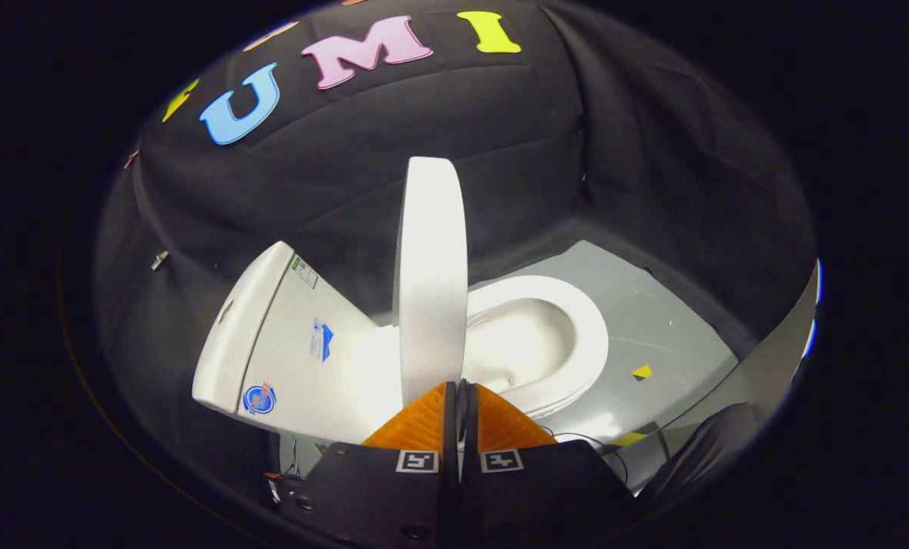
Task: Open the toilet lid.
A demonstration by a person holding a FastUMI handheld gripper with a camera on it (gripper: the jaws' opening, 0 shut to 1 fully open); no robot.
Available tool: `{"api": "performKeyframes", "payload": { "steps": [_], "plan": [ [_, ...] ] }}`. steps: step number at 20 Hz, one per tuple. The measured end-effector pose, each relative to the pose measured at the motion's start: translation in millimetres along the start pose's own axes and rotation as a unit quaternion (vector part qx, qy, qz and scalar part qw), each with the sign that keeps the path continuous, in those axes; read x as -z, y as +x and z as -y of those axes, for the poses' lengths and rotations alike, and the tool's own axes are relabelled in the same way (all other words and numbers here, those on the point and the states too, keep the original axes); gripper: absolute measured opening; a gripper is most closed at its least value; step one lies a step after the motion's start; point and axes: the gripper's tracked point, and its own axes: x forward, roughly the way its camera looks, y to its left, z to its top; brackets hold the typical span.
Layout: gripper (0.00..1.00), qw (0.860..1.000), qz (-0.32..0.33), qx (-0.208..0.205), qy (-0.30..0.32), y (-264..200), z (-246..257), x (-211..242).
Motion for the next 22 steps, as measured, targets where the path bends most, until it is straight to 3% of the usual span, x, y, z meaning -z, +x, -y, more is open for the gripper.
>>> {"api": "performKeyframes", "payload": {
  "steps": [10,22],
  "plan": [
    [0.05,0.993,0.054,0.018,-0.099,-20.5,-95.2,9.0],
    [0.06,0.979,0.080,-0.006,-0.187,-16.7,-195.9,46.9]
  ]
}}
